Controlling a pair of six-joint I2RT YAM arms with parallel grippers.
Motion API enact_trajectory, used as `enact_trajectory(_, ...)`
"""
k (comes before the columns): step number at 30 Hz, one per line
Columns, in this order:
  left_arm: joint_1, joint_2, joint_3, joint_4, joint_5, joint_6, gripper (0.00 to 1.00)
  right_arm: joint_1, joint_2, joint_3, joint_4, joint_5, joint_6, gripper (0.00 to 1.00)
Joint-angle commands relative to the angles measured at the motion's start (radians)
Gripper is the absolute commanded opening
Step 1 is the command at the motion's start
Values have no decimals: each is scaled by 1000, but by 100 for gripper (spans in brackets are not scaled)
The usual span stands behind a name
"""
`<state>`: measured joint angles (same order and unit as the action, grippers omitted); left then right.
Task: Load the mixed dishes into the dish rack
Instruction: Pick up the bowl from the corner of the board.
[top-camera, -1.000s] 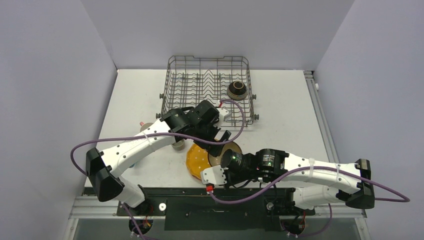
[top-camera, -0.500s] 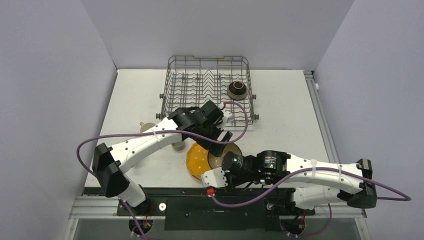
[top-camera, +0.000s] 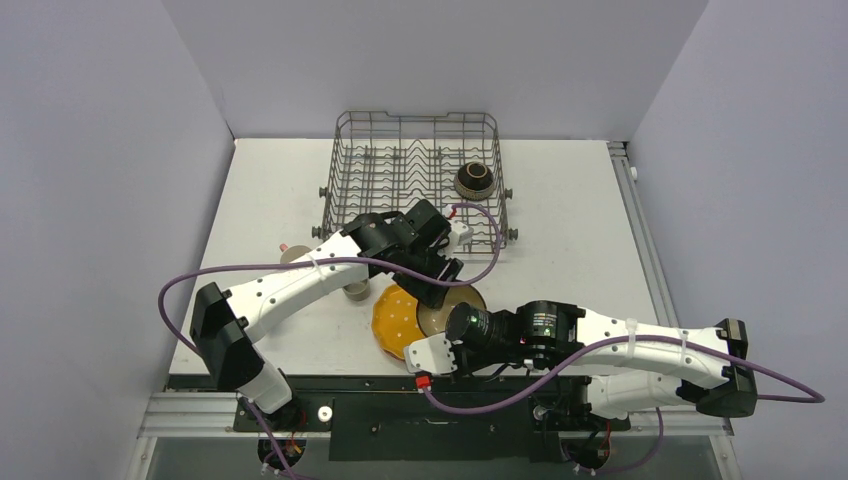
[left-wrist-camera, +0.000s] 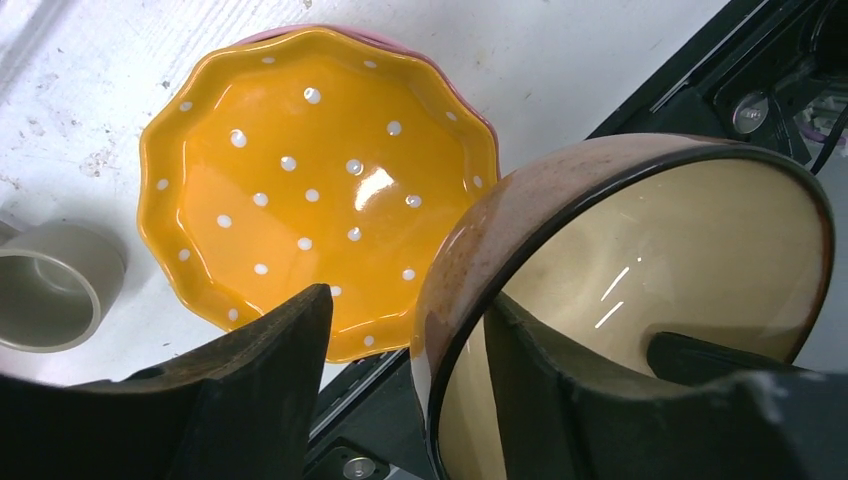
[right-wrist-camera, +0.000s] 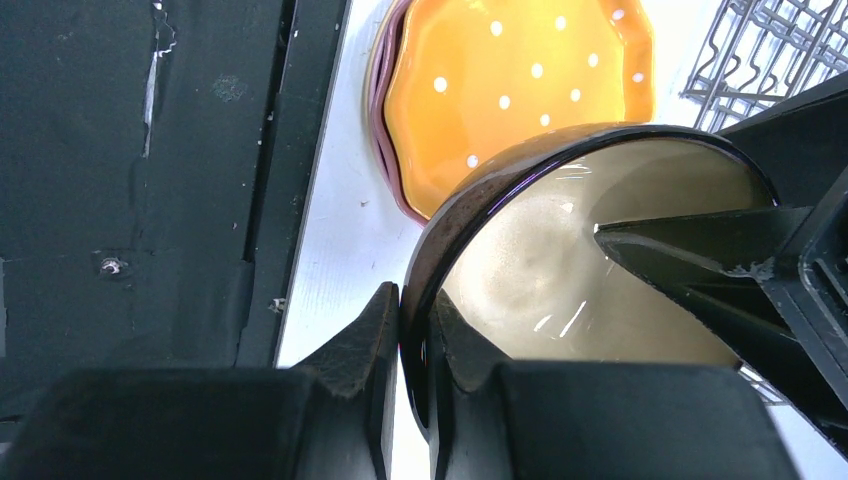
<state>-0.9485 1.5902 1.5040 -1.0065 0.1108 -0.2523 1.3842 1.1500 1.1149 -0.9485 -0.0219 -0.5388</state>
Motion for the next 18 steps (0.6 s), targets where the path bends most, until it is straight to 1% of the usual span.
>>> enact_trajectory(1, -3, 3, 47, 5, 21, 15, 51, 10, -36, 32, 73, 62, -19, 0)
enact_trajectory(3, -3, 1, 46, 6, 26, 17, 44, 9, -32, 30, 75, 62, -18, 0)
enact_trajectory(4, -3, 1, 45, 5, 28, 18, 36, 10, -30, 29, 75, 64, -19, 0)
enact_trajectory(5, -1, 1, 45, 6, 29, 19, 31, 10, -27, 29, 75, 66, -19, 0)
enact_trajectory(7, -1, -1, 45, 6, 26, 18, 3, 10, -24, 31, 76, 69, -22, 0)
enact_trajectory(9, 2, -7, 40, 15, 24, 15, 0, 10, -24, 31, 76, 70, -21, 0)
enact_trajectory(13, 9, -26, 35, 30, 30, 8, 0, 10, -24, 29, 80, 87, -9, 0)
enact_trajectory(18, 22, -44, 26, 55, 37, -12, 0, 9, -38, 13, 99, 111, 10, 11)
